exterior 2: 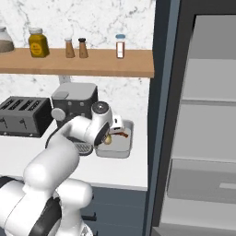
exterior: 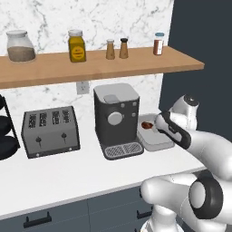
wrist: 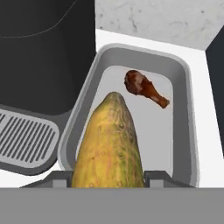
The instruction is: Place one cucumber and one chicken drumstick in each tupperware on the nearby counter, to pack two identical lunches.
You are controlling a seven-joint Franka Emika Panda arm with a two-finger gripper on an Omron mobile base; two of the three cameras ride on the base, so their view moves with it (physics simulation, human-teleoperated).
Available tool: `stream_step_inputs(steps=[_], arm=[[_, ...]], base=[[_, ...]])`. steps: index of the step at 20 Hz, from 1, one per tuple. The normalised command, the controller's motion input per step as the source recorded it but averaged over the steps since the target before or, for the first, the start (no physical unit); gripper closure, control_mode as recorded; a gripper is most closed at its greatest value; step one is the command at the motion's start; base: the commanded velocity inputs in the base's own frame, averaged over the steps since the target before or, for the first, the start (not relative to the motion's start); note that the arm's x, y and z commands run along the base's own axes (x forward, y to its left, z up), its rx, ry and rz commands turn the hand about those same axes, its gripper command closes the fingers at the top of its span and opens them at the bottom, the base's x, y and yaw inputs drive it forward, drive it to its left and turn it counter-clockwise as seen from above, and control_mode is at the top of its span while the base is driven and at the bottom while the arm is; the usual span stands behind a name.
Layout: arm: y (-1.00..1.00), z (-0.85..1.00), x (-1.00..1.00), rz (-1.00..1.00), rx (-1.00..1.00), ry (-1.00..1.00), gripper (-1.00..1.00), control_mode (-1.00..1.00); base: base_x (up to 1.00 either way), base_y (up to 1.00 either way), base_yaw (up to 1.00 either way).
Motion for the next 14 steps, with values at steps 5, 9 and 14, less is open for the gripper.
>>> stream_step_inputs(steps=[5, 9, 14], arm=[[-0.05, -0.30, 0.29, 0.05, -0.05, 0.01, 1.00, -1.00], [0.00, -0.45, 0.23, 0.08, -0.01, 0.00, 1.00, -1.00], [-0.03, -0.17, 0.29, 0.08, 0.00, 0.00, 1.00, -1.00]], base=[[0.00, 0.00, 0.00], [0.00, 0.00, 0.00], [0.00, 0.00, 0.00]])
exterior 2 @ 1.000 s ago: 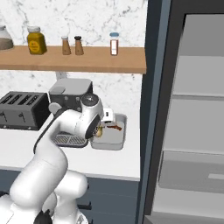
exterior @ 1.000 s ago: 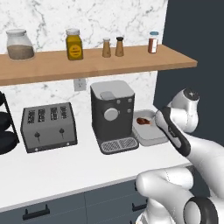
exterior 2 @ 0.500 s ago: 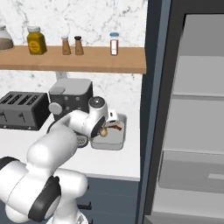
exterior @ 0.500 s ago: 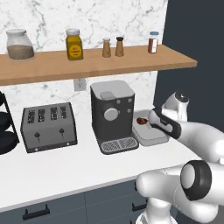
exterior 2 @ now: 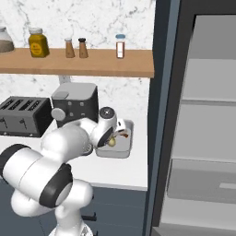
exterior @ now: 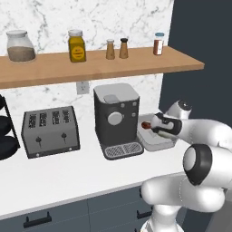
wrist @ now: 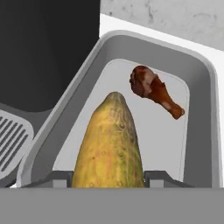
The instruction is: Place one cucumber and one chicken drumstick in each tupperware on the nearby counter, to pack two identical lunches.
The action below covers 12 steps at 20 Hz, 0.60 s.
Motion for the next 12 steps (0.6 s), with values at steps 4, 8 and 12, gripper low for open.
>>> stream_step_inputs(steps=[4, 8, 12], arm=[[0.00, -0.11, 0.32, 0.07, 0.00, 0.00, 1.00, -1.00], [0.00, -0.26, 0.19, 0.07, 0.00, 0.03, 1.00, -1.00], [0.00, -0.26, 0.00, 0.04, 0.00, 0.07, -1.00, -1.00]], base=[[0.00, 0.00, 0.00], [0.00, 0.00, 0.00], [0.00, 0.00, 0.00]])
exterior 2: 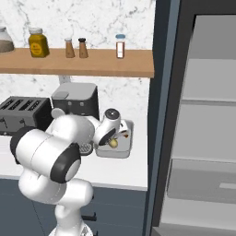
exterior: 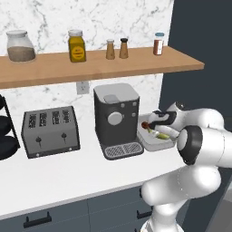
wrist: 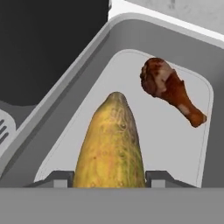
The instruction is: Place one cucumber and one chicken drumstick in each tupperware on the nearby counter, to pack two identical lunches.
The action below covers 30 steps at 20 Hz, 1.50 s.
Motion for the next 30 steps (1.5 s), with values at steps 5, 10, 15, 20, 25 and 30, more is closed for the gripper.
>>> stream_step_inputs(steps=[5, 10, 15, 20, 25, 30], arm=[[0.00, -0.01, 0.03, 0.03, 0.00, 0.02, -1.00, -1.00], [0.00, 0.00, 0.01, 0.02, 0.00, 0.02, -1.00, -1.00], [0.10, 0.17, -0.30, -0.03, -0.05, 0.01, -1.00, -1.00], [0.06, 0.42, -0.95, -0.14, -0.02, -0.01, -1.00, -1.00], [0.32, 0.68, -0.73, -0.21, -0.02, 0.00, -1.00, -1.00], [0.55, 0.55, -0.59, -0.26, -0.03, 0.00, -1.00, -1.00]], base=[[0.00, 0.00, 0.00], [0.00, 0.00, 0.00], [0.00, 0.00, 0.00], [0.00, 0.00, 0.00], [0.00, 0.00, 0.00], [0.00, 0.00, 0.00]])
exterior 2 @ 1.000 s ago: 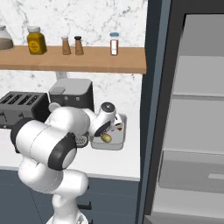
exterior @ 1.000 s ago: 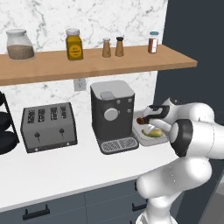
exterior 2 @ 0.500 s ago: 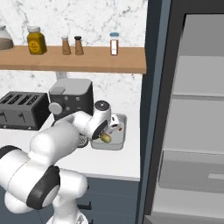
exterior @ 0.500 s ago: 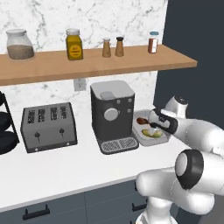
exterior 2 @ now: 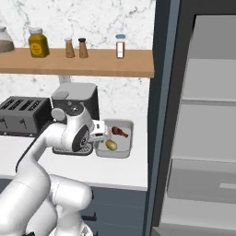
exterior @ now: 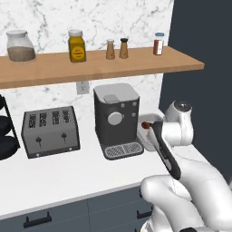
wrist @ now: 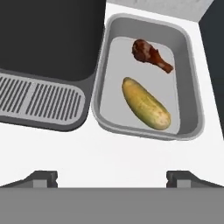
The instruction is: Place one cucumber and one chicken drumstick in each tupperware on the nearby counter, to pack two identical lunches.
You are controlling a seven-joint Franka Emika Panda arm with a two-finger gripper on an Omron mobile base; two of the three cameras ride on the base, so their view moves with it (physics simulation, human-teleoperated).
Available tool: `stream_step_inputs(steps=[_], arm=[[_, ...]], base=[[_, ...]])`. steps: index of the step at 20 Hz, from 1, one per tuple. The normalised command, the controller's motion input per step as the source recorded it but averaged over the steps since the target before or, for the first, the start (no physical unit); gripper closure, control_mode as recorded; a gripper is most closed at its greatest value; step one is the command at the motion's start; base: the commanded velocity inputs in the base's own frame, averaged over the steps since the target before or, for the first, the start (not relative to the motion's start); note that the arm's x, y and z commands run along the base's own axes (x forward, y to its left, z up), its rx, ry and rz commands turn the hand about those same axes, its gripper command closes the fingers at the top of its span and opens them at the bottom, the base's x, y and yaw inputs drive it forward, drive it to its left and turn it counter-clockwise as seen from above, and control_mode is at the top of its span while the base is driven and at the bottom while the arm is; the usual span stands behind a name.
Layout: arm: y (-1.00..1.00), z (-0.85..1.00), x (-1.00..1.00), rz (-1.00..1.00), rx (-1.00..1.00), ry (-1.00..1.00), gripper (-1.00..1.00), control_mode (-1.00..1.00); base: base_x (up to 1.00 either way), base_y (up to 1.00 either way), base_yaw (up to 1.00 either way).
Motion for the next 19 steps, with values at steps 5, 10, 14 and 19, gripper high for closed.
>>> stream_step_inputs(steps=[5, 10, 14, 19], arm=[[0.75, 0.50, -0.47, -0.17, -0.08, 0.00, -1.00, -1.00], [0.79, 0.21, -0.51, -0.05, -0.03, 0.00, -1.00, -1.00], [0.37, 0.00, -0.44, 0.01, 0.00, 0.00, -1.00, -1.00], [0.09, -0.10, -0.05, 0.13, 0.12, 0.00, -1.00, -1.00]], base=[[0.00, 0.00, 0.00], [0.00, 0.00, 0.00], [0.00, 0.00, 0.00], [0.00, 0.00, 0.00]])
